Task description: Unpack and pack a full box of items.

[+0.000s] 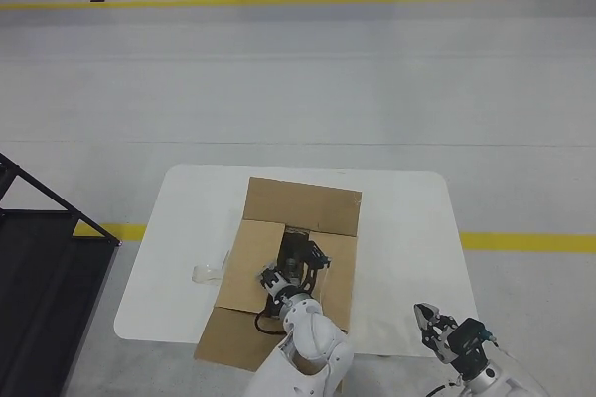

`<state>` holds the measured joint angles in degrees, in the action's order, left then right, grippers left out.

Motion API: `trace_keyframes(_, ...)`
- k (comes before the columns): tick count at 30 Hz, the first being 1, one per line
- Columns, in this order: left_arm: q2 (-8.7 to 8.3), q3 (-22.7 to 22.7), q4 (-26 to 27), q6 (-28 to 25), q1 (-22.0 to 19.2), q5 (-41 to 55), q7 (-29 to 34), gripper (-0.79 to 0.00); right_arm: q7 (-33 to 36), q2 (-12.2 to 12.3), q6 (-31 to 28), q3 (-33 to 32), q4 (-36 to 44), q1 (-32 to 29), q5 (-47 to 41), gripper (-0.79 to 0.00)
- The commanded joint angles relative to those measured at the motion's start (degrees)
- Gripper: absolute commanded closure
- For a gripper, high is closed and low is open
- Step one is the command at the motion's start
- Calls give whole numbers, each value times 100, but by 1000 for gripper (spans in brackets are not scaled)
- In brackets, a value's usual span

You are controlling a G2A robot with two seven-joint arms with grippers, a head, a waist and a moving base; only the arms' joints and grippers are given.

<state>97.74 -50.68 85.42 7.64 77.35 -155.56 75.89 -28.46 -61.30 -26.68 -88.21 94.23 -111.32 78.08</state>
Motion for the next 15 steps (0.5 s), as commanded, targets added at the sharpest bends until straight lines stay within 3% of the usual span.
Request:
trace_keyframes(1, 4, -28, 107, 122, 11, 199, -84, 0, 2, 1, -5, -14, -2, 9, -6, 0)
trace_keyframes(15, 108, -291, 1292, 1215, -151, 2005, -157, 0, -5, 8, -75, -131, -132, 147, -55, 0)
